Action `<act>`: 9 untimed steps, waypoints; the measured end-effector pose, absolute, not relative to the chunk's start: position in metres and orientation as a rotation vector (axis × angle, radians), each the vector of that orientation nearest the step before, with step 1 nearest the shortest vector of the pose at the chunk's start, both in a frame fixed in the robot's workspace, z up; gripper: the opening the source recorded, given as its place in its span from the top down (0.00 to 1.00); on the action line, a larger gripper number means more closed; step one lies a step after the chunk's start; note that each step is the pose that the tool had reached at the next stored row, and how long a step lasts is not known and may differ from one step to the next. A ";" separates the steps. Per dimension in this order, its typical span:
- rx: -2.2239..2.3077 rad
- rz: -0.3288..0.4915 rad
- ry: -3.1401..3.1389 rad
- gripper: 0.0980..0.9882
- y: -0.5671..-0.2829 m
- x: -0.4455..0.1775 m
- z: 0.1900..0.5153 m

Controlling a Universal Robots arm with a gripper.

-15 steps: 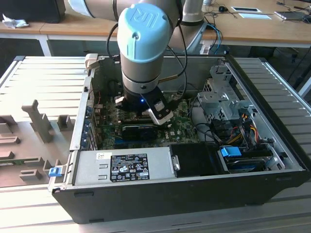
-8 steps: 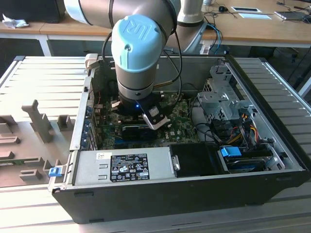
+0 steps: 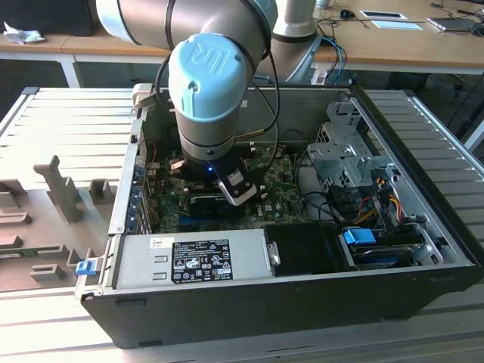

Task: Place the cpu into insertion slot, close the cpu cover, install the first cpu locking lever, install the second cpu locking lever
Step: 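Install the second cpu locking lever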

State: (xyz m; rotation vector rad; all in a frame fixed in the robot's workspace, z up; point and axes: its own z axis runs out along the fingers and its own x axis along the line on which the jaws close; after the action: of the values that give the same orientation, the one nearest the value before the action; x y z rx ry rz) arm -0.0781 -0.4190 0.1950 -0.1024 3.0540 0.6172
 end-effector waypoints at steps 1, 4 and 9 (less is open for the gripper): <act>-0.103 0.622 3.053 0.99 -0.419 -0.078 0.194; -0.102 0.640 3.049 0.99 -0.419 -0.078 0.191; -0.102 0.651 3.046 0.99 -0.418 -0.079 0.188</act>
State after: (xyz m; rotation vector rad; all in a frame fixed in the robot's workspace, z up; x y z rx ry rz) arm -0.0786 -0.4184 0.1878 -0.1022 3.0463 0.6513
